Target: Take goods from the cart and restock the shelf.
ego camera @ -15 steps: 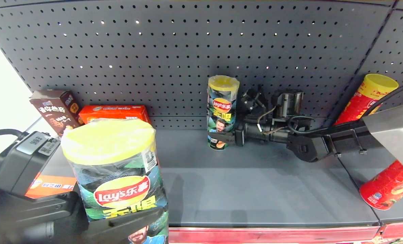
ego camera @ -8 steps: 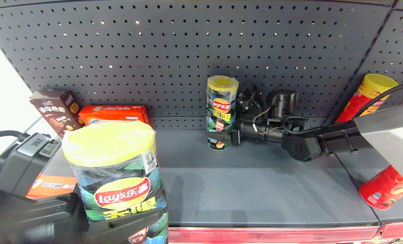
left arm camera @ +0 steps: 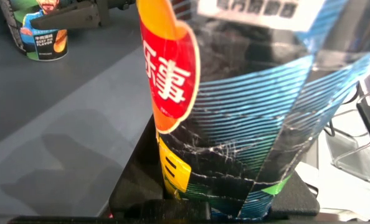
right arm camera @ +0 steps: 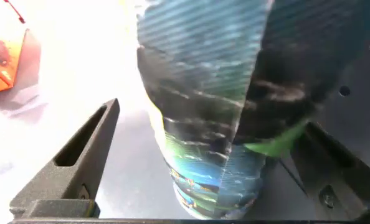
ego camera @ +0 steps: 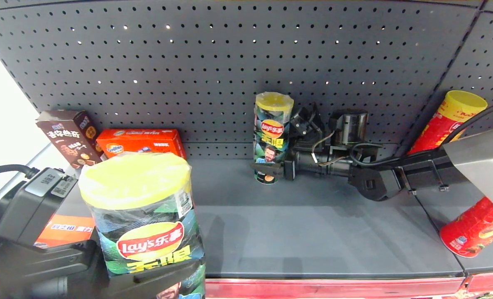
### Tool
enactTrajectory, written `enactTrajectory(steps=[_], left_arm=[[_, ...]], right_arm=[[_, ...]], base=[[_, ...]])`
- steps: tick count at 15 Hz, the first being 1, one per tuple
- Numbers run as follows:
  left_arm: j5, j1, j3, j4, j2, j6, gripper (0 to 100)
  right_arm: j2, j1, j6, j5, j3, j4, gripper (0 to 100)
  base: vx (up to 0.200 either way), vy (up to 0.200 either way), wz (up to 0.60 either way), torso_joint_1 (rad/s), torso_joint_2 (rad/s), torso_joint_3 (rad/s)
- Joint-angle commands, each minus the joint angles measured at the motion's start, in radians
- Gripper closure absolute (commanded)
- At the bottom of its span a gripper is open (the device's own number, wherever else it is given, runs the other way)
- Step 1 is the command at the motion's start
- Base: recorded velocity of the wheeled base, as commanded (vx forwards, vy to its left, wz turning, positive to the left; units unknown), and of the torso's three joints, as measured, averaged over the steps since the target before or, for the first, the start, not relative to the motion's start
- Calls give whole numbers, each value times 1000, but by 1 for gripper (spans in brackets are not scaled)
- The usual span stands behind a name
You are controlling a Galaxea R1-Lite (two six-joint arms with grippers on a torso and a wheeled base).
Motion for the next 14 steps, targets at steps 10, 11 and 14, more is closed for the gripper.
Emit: enactTrajectory(steps=[10,11,14], left_arm=[[0,0,-1,-1,1,0,100],[0,0,-2,-1,1,0,100],[0,0,-7,-1,2,0,100]], right_arm=[[-116,4,8,1,95,-14,100],[-138,4,10,2,111,-14,100],[-267,15,10,28,238,-17,100]], base=[[0,0,0,0,0,0],[0,0,0,0,0,0],[0,0,0,0,0,0]])
